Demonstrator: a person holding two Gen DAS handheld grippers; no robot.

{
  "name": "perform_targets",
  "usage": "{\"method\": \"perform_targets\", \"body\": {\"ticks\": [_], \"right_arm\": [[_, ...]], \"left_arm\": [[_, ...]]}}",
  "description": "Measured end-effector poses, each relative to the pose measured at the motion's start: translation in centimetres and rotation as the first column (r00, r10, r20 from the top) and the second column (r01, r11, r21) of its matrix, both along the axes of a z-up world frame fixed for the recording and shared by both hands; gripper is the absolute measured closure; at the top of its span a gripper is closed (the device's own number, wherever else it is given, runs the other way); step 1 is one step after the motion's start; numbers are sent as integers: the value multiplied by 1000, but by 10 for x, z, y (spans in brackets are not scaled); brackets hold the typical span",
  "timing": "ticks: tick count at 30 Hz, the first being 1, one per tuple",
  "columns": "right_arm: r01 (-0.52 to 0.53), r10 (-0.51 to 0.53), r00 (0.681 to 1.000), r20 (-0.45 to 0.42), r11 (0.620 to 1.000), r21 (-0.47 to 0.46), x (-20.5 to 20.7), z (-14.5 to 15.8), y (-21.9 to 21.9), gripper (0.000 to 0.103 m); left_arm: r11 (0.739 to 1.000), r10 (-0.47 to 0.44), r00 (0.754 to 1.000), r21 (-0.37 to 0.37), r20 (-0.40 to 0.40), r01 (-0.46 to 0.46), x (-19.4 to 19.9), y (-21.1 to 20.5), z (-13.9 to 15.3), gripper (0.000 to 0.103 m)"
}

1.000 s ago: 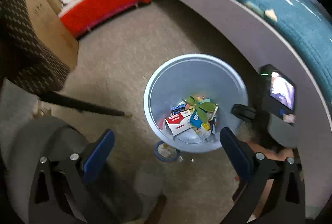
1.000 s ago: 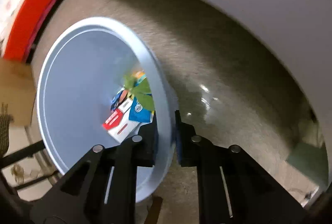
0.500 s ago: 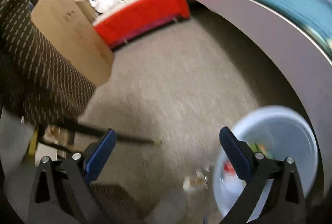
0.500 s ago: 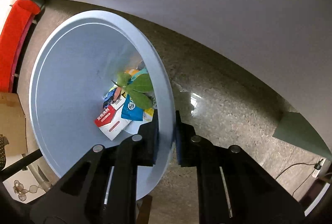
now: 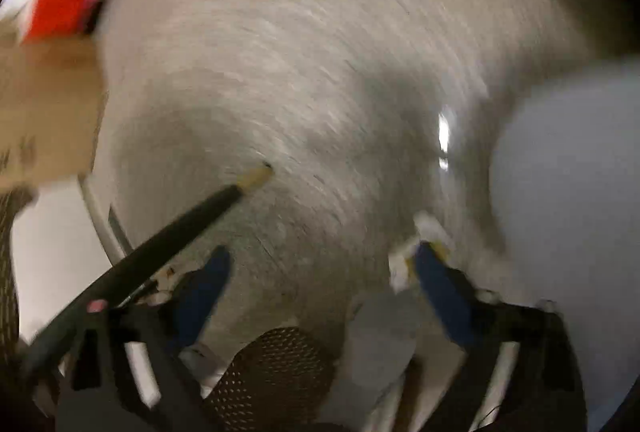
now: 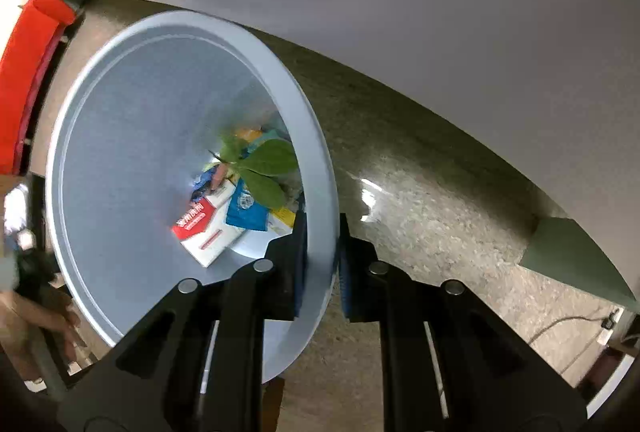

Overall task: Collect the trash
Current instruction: 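Lower the left tool to the floor beside the wastebasket toward the white box, then grasp the small white-gold box from the floor with the left tool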

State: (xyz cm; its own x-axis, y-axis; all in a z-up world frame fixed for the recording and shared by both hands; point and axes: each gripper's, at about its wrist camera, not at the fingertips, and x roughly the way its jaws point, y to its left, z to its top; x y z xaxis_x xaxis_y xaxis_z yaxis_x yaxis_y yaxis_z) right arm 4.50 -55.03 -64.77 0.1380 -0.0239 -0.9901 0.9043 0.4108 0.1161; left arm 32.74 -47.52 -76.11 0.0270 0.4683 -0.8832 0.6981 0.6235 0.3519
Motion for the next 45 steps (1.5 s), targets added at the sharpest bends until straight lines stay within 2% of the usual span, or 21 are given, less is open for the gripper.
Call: {"method": "perform_targets", "body": {"ticks": [2, 3, 6, 8, 9, 11, 13, 15, 17, 21, 23, 26, 27, 30, 33, 35, 38, 39, 42, 43, 45], "right_arm": [[4, -4, 1000, -2, 1000, 9, -3, 0, 0, 89], [5, -5, 1000, -9, 1000, 12, -3, 0, 0, 89], [10, -10, 1000, -16, 1000, 14, 0, 3, -1, 89], [12, -12, 1000, -23, 1000, 12, 3, 6, -1, 89], [13, -13, 1000, -23, 1000, 12, 3, 8, 0, 89], [11, -11, 1000, -29, 1000, 12, 4, 9, 0, 89], [5, -4, 999, -37, 1000, 9, 7, 11, 1, 89], [1, -1, 999, -45, 1000, 2, 9, 11, 1, 89], [-3, 2, 998, -56, 1000, -7, 10, 11, 4, 89], [0, -1, 997, -72, 1000, -9, 13, 13, 7, 89], [0, -1, 997, -80, 1000, -11, 15, 13, 8, 89], [4, -5, 996, -88, 1000, -15, 17, 13, 9, 89], [3, -4, 996, -90, 1000, -17, 18, 12, 10, 89], [3, -4, 996, -91, 1000, -15, 18, 12, 10, 89], [-4, 2, 996, -94, 1000, -23, 19, 13, 9, 88], [-6, 4, 995, -96, 1000, -25, 19, 11, 9, 88], [-8, 5, 995, -97, 1000, -25, 20, 11, 10, 88], [-5, 3, 995, -96, 1000, -24, 19, 11, 10, 88], [-4, 2, 996, -94, 1000, -17, 19, 9, 9, 88], [-3, 2, 996, -93, 1000, -14, 18, 7, 8, 88], [-3, 2, 996, -90, 1000, -6, 17, 6, 7, 88]], "left_arm": [[991, -125, 990, 46, -62, 128, -10, 3, -23, 23], [988, -145, 986, 46, -83, 149, -9, 5, -29, 23], [968, -250, 944, -49, -215, 245, -14, 5, -45, 22], [878, -476, 858, -151, -193, 454, -26, -4, -43, 13], [853, -518, 834, -185, -191, 488, -29, -5, -45, 11], [812, -579, 795, -211, -180, 544, -32, -9, -52, 11], [779, -625, 751, -244, -216, 578, -38, -4, -64, 11], [761, -646, 727, -270, -232, 590, -45, 1, -76, 11], [763, -644, 717, -297, -266, 574, -47, 7, -87, 11], [719, -695, 651, -328, -307, 613, -63, 20, -104, 11], [722, -690, 652, -355, -314, 594, -67, 22, -111, 7], [707, -703, 646, -390, -298, 590, -65, 28, -120, 4], [711, -701, 655, -361, -284, 604, -66, 30, -126, 5], [742, -668, 674, -350, -314, 572, -78, 36, -152, 17], [743, -661, 703, -360, -263, 564, -85, 39, -152, 15], [733, -671, 695, -376, -258, 568, -89, 44, -150, 16], [766, -630, 722, -383, -287, 516, -76, 58, -140, 21], [760, -634, 726, -388, -267, 521, -71, 61, -132, 21], [686, -705, 687, -415, -177, 597, -69, 70, -108, 21], [640, -746, 651, -415, -136, 646, -74, 76, -100, 21], [522, -831, 553, -430, -61, 737, -90, 90, -86, 21]]}}
